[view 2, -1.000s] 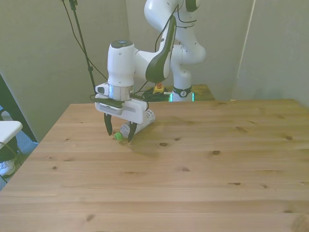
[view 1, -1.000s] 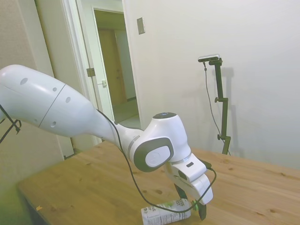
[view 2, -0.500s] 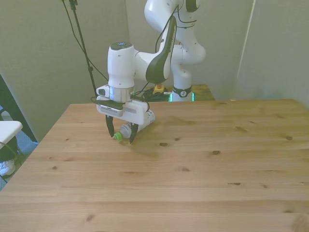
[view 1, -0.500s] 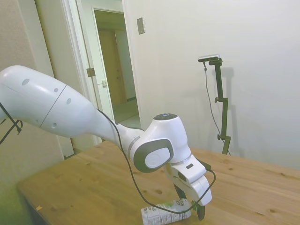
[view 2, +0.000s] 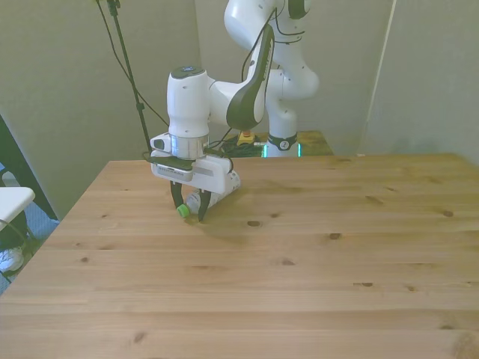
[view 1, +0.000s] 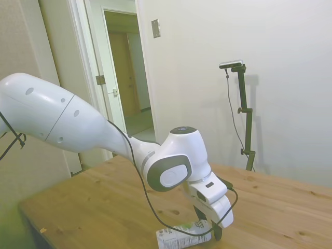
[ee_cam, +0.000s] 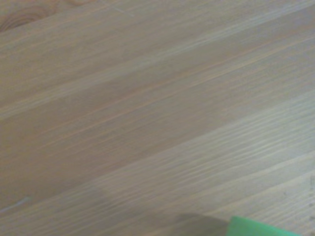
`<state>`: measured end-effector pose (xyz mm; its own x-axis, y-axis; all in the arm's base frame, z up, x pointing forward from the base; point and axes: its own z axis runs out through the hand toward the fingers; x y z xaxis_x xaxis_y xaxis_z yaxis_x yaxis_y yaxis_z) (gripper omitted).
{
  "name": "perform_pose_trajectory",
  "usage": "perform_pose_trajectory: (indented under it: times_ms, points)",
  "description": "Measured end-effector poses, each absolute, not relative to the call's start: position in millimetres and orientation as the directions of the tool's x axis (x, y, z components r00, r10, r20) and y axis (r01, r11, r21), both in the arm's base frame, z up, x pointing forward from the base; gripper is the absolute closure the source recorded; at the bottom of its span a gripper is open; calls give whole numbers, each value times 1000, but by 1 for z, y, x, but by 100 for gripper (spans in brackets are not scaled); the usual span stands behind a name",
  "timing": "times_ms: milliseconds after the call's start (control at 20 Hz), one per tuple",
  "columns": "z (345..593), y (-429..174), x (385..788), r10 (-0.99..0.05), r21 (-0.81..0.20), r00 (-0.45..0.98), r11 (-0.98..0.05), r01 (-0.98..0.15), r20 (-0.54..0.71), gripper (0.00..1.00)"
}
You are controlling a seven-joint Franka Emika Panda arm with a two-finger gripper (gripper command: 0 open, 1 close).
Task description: Stand the water bottle
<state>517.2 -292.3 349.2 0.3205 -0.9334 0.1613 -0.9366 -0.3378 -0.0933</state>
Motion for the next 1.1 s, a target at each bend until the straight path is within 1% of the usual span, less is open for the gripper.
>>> perform_pose_trajectory:
  times_ms: [250,600,700,800,950,1100]
  points:
    - [349,-288,519,-935,-93,325,-340,-936,143,100]
    - [351,-274,525,-937,-71,341,-346,-935,78,100]
    - [356,-265,527,-934,-70,352,-356,-932,67,100]
    - [372,-252,531,-931,-90,357,-362,-928,73,100]
    - [415,-228,534,-940,-161,326,-339,-927,100,100]
    - [457,-204,527,-952,-233,275,-300,-925,134,100]
